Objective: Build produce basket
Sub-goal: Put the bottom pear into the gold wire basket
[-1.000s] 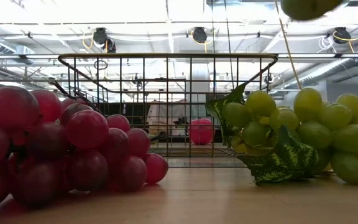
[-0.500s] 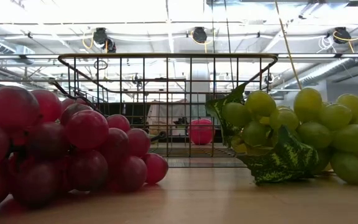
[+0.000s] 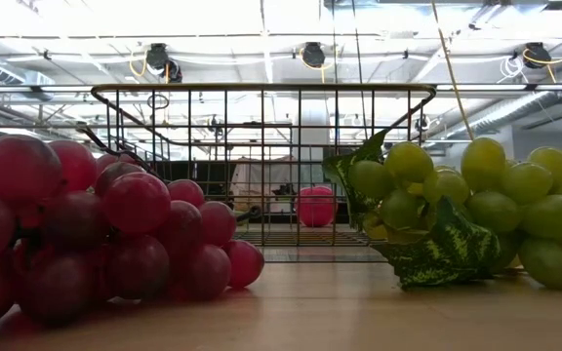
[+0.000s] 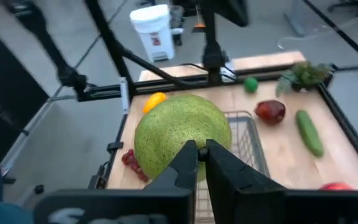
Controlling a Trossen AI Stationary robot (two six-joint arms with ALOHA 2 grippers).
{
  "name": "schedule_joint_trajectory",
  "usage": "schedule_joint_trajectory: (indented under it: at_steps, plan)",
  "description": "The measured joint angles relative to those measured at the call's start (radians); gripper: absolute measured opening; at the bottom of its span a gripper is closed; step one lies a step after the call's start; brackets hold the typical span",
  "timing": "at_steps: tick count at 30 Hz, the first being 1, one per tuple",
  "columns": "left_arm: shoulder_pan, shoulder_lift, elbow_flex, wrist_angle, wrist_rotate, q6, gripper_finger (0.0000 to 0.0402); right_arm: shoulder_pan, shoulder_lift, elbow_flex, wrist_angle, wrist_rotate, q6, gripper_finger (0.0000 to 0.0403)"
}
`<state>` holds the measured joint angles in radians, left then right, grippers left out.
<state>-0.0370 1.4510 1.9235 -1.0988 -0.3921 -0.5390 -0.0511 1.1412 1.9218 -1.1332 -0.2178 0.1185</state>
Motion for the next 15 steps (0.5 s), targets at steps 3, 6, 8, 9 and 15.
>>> schedule_joint_trajectory:
  at_steps: [3,6,8,9,15]
  plan:
    - [-0.012,0.008,0.000,-0.001,-0.057,-0.021,0.0031,-0.017,0.000,0.006,0.003,-0.058,-0.034,0.0011]
    - [-0.017,0.029,0.000,0.012,-0.083,-0.025,0.0031,-0.033,0.000,0.006,0.028,-0.076,-0.046,0.0011]
    - [-0.017,0.038,-0.001,0.012,-0.083,-0.028,0.0031,-0.039,0.000,0.006,0.063,-0.076,-0.054,0.0012]
    - [-0.013,0.049,-0.001,0.026,-0.084,-0.028,0.0031,-0.043,0.000,0.006,0.089,-0.075,-0.058,0.0012]
    - [0.001,0.066,0.000,0.099,-0.082,0.015,0.0031,-0.062,-0.002,0.004,0.280,-0.054,-0.184,0.0012]
